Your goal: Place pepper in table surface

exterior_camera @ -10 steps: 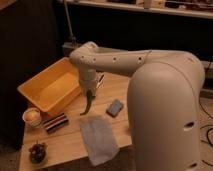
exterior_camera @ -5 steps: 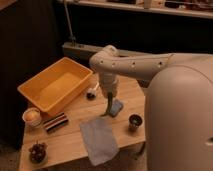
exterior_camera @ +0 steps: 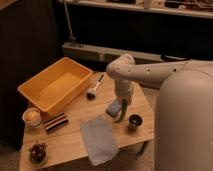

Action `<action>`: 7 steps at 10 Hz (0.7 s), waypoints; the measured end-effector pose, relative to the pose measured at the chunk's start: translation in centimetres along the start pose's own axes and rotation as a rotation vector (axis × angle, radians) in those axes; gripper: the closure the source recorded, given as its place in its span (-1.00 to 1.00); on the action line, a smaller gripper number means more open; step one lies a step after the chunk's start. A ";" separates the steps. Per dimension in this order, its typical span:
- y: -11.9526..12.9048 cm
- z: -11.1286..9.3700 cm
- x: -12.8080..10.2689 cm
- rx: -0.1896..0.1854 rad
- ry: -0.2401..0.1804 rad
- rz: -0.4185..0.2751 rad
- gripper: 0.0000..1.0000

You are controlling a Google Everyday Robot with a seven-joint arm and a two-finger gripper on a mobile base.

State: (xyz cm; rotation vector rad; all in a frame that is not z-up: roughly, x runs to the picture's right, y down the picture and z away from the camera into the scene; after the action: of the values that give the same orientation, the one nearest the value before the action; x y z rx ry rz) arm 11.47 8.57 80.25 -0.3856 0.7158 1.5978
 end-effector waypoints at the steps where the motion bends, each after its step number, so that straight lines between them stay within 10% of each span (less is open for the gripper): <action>1: -0.2 2.1 0.8 -0.006 0.023 0.015 1.00; 3: -1.4 5.5 2.4 -0.020 0.069 0.054 0.95; 7: -2.0 8.4 3.7 -0.082 0.125 0.139 0.20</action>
State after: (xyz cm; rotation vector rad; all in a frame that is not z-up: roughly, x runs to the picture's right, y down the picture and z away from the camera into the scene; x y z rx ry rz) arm 14.15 16.84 83.81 -0.5087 0.7877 1.7493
